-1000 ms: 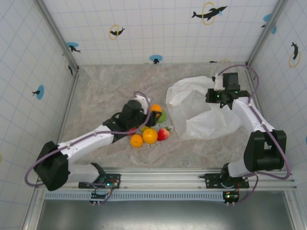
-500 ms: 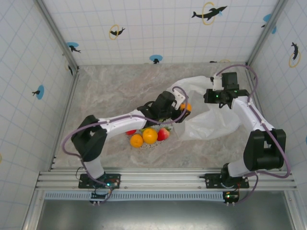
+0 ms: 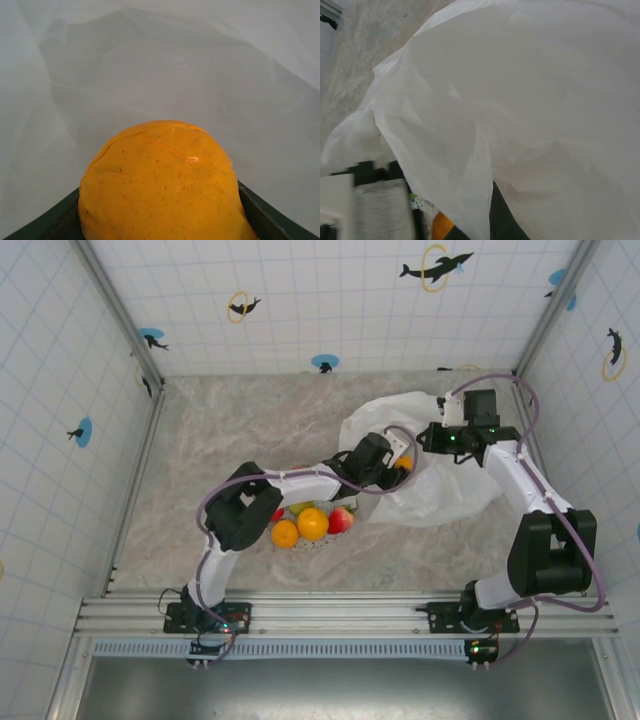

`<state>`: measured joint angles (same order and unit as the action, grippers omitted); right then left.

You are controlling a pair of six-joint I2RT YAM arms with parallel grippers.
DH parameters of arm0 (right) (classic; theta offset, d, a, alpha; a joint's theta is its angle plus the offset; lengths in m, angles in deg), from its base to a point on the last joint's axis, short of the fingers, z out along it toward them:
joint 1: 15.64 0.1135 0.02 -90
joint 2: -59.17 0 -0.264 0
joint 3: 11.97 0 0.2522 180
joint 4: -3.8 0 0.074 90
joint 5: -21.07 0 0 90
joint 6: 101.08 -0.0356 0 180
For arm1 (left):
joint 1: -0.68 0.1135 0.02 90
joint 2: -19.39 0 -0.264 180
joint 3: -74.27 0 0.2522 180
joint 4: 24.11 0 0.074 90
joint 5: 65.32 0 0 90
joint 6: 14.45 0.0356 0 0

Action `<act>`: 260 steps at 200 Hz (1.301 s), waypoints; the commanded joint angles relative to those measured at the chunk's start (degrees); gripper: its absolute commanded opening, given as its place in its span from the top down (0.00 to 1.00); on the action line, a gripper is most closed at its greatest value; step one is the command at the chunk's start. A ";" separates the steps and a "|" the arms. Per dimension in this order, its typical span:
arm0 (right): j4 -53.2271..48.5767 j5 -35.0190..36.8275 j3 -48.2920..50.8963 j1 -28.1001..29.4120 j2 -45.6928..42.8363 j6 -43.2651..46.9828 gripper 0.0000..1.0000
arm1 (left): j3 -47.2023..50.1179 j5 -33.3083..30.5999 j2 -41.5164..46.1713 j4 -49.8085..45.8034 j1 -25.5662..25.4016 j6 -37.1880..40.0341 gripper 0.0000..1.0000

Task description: Place the fruits into the plastic bag

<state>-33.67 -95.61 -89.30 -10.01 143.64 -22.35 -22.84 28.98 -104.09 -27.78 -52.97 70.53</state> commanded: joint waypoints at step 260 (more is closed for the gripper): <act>1.89 -0.80 5.34 -2.60 0.61 0.92 1.00 | 14.46 2.58 21.94 6.45 0.04 -5.00 0.17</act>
<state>-30.26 -97.05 -84.84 -12.38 143.75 -23.57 -10.67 33.22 -85.78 -18.39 -52.97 63.75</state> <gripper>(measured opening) 0.041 0.836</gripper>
